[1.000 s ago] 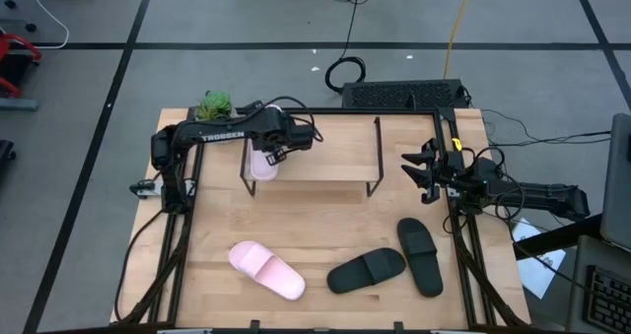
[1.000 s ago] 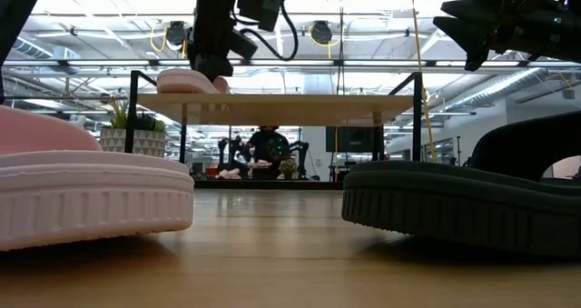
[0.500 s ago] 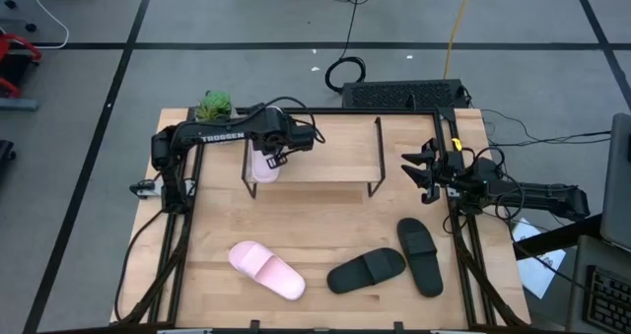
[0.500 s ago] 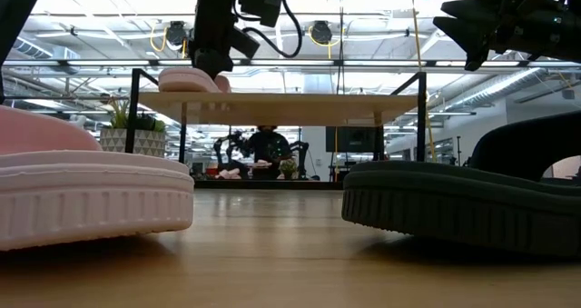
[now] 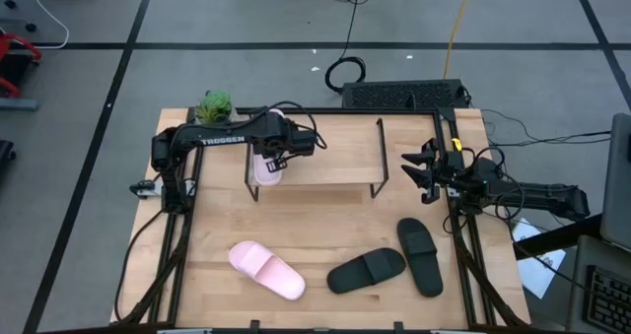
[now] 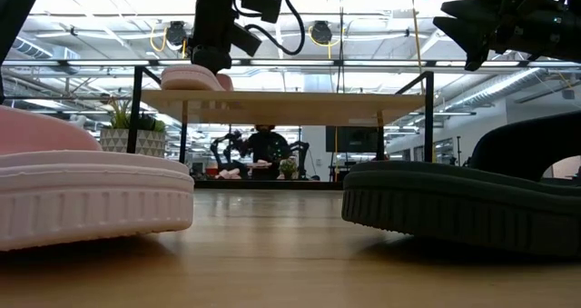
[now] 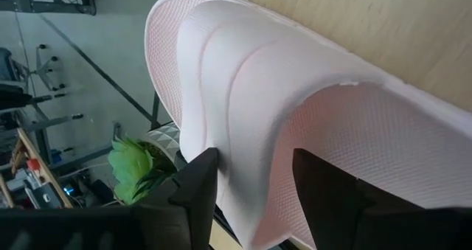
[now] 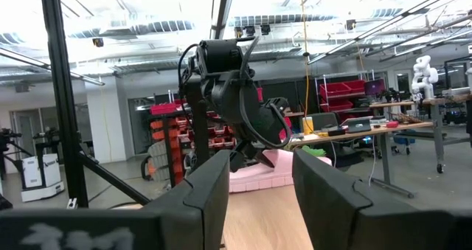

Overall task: Pick and place slides into the shelf
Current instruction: Put the left pink slipper on the shelf

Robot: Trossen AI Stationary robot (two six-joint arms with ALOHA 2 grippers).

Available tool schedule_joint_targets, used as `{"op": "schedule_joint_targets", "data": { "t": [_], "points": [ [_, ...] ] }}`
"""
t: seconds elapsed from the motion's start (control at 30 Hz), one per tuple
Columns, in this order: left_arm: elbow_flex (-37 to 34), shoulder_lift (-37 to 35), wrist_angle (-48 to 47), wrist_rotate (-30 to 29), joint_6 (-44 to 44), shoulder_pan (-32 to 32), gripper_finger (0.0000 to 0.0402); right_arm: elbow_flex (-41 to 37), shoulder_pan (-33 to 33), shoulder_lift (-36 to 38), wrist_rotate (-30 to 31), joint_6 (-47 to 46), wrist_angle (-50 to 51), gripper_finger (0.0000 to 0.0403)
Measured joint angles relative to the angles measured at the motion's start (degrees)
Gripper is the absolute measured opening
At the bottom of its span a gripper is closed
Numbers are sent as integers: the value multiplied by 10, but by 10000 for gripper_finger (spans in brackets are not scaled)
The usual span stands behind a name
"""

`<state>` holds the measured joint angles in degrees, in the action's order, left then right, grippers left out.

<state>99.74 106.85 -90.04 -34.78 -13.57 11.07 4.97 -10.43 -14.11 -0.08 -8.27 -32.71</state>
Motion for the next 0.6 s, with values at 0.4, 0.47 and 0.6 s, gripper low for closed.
{"op": "schedule_joint_targets", "data": {
  "t": [0.4, 0.47, 0.6],
  "points": [
    [1, -10, 1, 0, 12, -1, 170, 0, 0, 0, 0, 4, 9, 141],
    [1, -18, 1, 10, 4, -4, 170, 0, 0, 0, 0, 4, 9, 141],
    [1, -41, 0, 34, -10, -15, 170, 0, 0, 0, 0, 4, 9, 141]
  ]
}}
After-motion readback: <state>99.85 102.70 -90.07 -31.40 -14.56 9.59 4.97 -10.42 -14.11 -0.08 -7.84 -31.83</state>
